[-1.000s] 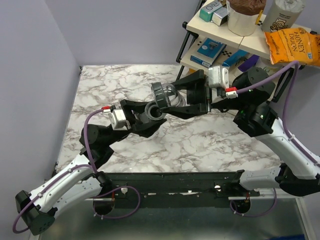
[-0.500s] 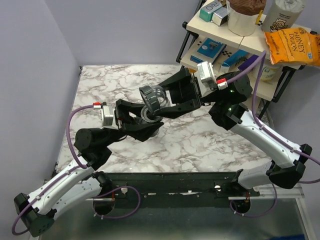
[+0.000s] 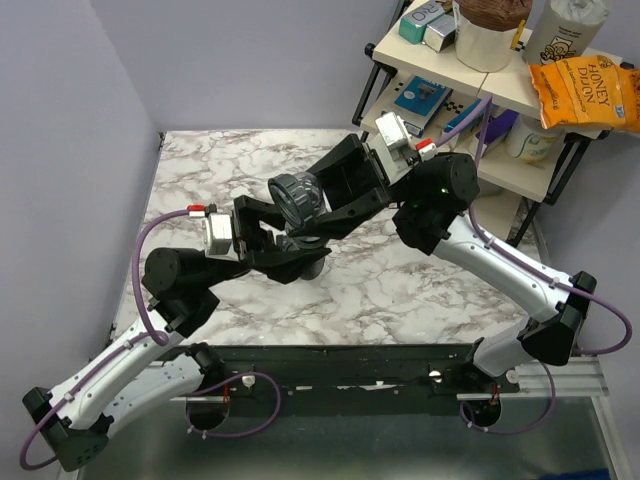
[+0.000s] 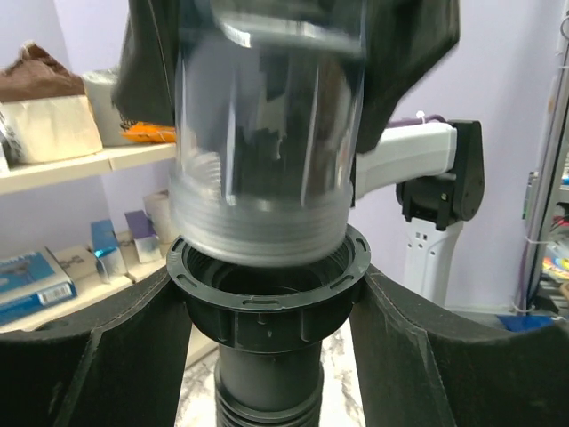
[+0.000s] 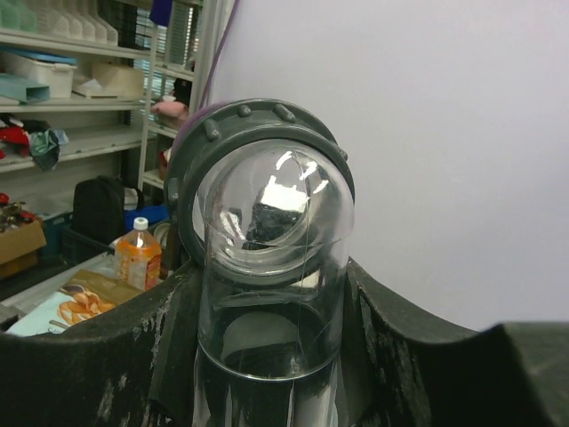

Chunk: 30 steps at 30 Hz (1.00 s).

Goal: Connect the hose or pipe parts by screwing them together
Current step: Install the adaptor on the pipeline.

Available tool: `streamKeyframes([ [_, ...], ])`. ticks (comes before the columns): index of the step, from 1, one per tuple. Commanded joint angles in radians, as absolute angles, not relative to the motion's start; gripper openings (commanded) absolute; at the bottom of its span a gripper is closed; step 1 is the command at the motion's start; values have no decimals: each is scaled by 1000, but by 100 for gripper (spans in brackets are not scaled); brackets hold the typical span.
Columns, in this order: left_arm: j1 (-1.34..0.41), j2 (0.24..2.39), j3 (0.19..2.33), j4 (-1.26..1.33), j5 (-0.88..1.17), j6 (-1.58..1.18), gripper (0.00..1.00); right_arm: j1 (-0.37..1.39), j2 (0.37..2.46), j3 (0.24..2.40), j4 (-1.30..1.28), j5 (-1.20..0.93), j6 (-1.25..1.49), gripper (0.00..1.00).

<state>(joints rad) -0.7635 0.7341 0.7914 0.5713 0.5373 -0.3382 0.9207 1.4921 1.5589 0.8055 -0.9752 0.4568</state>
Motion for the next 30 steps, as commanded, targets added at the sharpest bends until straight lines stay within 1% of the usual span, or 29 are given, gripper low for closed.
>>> streamKeyframes([
  [1, -770, 739, 864, 517, 555, -264, 0, 917, 1477, 1536, 914, -994, 499, 1],
  [13, -775, 758, 874, 522, 551, -265, 0, 917, 1454, 1436, 1002, -962, 538, 1],
  [19, -775, 753, 879, 537, 543, -249, 0, 910, 1442, 1401, 1003, -951, 534, 1],
  [26, -775, 744, 890, 548, 534, -219, 0, 897, 1436, 1408, 939, -973, 537, 1],
  [30, -775, 739, 902, 548, 503, -198, 0, 897, 1424, 1410, 867, -976, 491, 1],
])
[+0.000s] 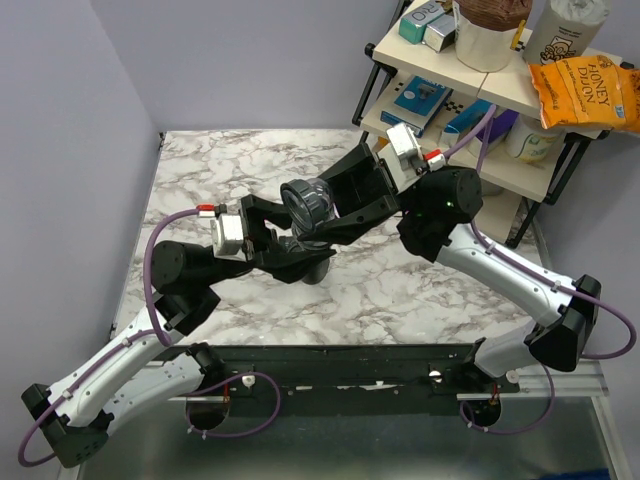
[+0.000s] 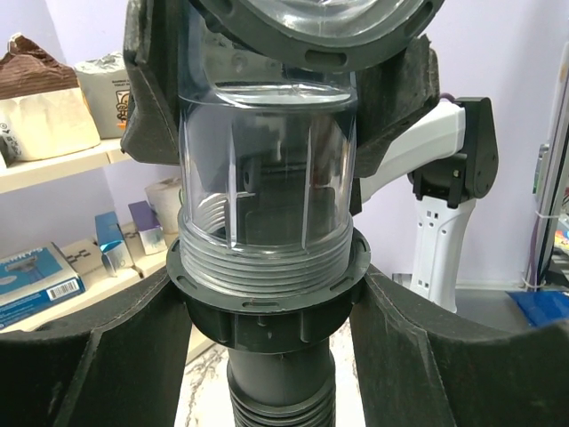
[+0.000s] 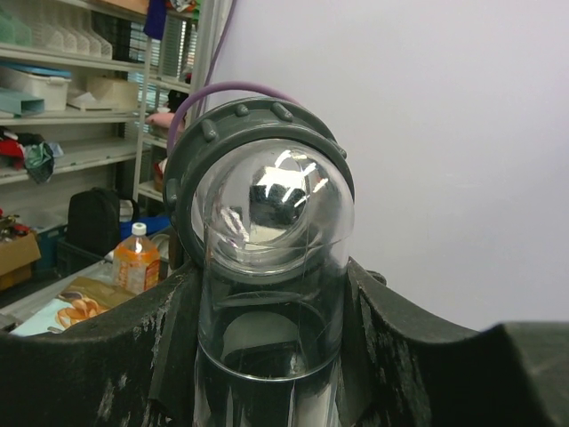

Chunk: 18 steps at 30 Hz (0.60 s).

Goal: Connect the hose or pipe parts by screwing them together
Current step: Install the adaptor on the pipeline.

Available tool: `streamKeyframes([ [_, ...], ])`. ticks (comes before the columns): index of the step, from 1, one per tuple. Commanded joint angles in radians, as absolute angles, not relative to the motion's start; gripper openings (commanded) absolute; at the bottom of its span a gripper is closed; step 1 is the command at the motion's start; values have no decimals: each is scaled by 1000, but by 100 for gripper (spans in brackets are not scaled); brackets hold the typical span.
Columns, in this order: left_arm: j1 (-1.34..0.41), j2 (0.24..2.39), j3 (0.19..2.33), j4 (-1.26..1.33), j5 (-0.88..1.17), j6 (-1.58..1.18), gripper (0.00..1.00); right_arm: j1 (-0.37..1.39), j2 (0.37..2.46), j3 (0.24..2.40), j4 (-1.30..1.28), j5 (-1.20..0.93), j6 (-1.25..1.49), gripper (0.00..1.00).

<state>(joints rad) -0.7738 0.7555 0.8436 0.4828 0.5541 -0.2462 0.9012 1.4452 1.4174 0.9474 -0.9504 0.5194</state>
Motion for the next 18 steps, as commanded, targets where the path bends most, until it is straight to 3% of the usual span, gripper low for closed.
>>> streamKeyframes([
  [1, -775, 736, 905, 552, 497, -193, 0, 899, 1424, 1411, 848, -974, 486, 1],
  [9, -773, 742, 923, 640, 407, -172, 0, 899, 1424, 1344, 848, -973, 451, 1],
  [18, -773, 768, 963, 752, 348, -170, 0, 899, 1416, 1220, 1031, -951, 497, 1],
])
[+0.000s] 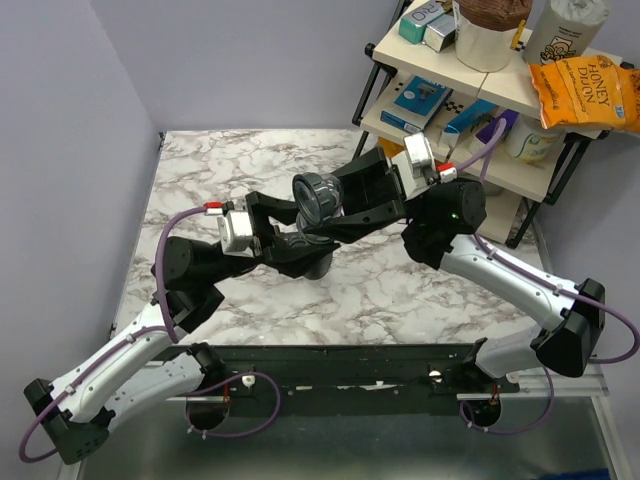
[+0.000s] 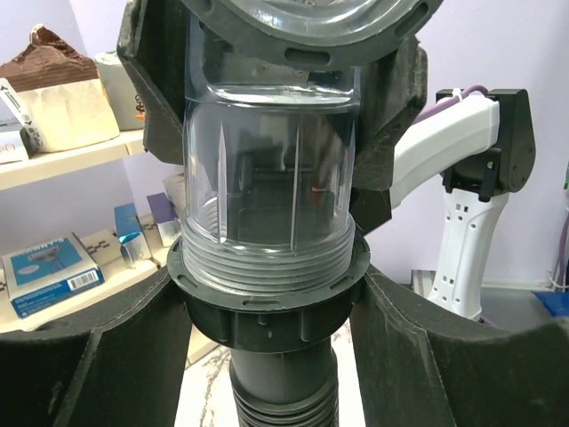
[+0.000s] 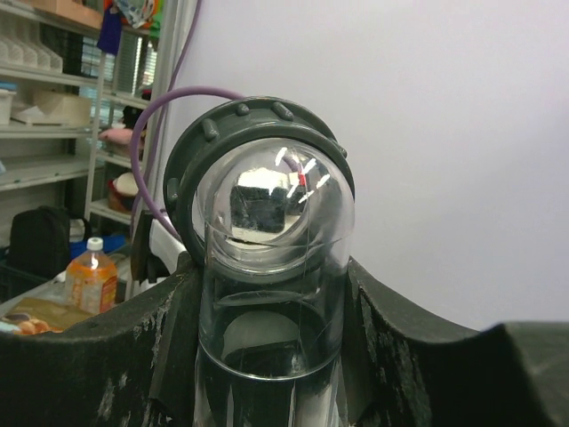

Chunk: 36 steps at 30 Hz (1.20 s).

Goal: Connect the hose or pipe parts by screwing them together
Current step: Install the adaptor on the pipeline.

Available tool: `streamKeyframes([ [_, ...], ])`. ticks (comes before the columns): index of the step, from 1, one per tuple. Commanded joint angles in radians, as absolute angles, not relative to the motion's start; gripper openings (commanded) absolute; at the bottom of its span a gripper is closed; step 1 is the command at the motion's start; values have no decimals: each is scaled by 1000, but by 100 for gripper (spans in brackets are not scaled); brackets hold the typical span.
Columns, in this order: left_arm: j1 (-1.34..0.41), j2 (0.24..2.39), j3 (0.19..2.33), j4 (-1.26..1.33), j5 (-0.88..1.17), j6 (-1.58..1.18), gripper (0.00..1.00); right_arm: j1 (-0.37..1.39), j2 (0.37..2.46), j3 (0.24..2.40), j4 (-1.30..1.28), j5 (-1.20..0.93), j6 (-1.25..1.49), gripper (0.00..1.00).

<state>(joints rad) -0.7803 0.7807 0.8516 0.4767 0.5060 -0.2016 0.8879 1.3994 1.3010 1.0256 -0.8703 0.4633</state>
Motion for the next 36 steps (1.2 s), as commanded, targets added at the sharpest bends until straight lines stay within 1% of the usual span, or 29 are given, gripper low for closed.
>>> streamKeyframes([
  [1, -772, 772, 972, 762, 351, -155, 0, 897, 1414, 1209, 1020, -954, 494, 1],
  [15, -767, 796, 1042, 867, 364, -28, 0, 897, 1404, 1080, 1014, -879, 457, 1],
  [20, -767, 798, 1051, 881, 345, -5, 0, 896, 1394, 1052, 924, -847, 407, 1],
  [26, -767, 799, 1055, 879, 313, 23, 0, 897, 1358, 989, 848, -753, 325, 1],
  [30, -767, 805, 1065, 867, 288, 26, 0, 897, 1339, 976, 784, -703, 241, 1],
  [36, -764, 808, 1065, 854, 235, 54, 0, 897, 1338, 965, 726, -623, 204, 1],
])
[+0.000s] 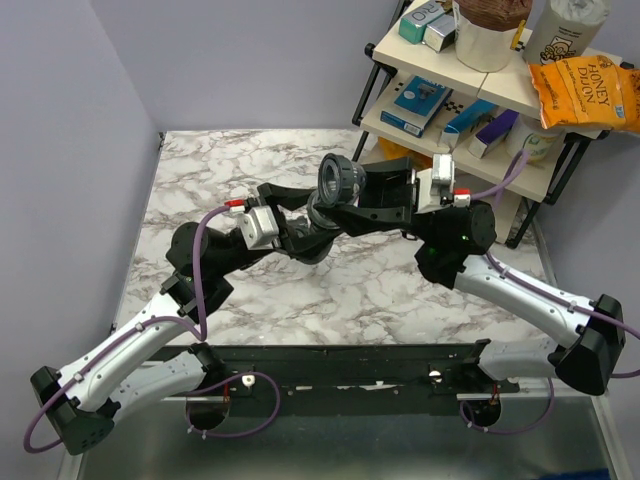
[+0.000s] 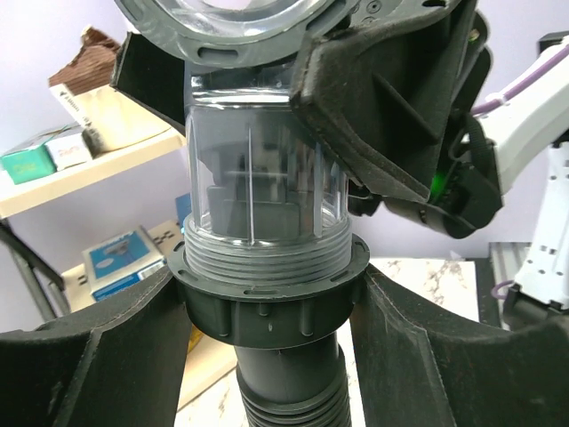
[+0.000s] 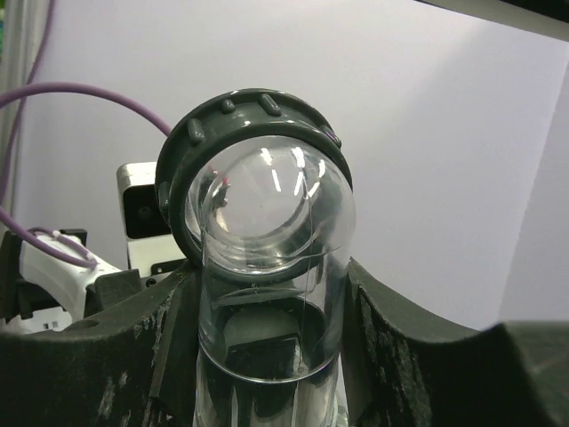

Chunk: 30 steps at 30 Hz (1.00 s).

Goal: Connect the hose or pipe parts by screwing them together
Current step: Install the adaptor on the pipeline.

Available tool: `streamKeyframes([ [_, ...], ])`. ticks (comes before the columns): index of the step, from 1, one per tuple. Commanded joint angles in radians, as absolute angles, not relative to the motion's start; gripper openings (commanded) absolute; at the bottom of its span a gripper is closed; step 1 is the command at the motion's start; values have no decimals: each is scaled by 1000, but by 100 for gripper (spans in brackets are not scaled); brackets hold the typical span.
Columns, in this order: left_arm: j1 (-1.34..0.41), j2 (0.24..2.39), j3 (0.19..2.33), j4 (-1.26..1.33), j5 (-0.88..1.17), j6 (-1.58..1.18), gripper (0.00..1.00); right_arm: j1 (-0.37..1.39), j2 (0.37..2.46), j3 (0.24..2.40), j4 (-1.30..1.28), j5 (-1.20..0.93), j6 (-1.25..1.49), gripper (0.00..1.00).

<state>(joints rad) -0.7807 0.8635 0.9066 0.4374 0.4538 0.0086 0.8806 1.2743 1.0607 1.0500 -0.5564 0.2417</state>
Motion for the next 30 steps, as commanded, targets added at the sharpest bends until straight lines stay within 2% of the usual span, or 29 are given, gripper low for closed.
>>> streamKeyframes([
  [1, -764, 808, 1063, 851, 229, 64, 0, 899, 1336, 966, 695, -605, 198, 1],
  [10, -764, 808, 1060, 824, 156, 136, 0, 942, 1315, 911, 606, -353, 161, 1],
  [23, -764, 804, 1043, 821, 117, 187, 0, 1124, 1319, 948, 379, 204, 49, 1],
  [30, -764, 802, 1009, 847, 91, 195, 0, 1215, 1416, 1129, 86, 636, 102, 1],
])
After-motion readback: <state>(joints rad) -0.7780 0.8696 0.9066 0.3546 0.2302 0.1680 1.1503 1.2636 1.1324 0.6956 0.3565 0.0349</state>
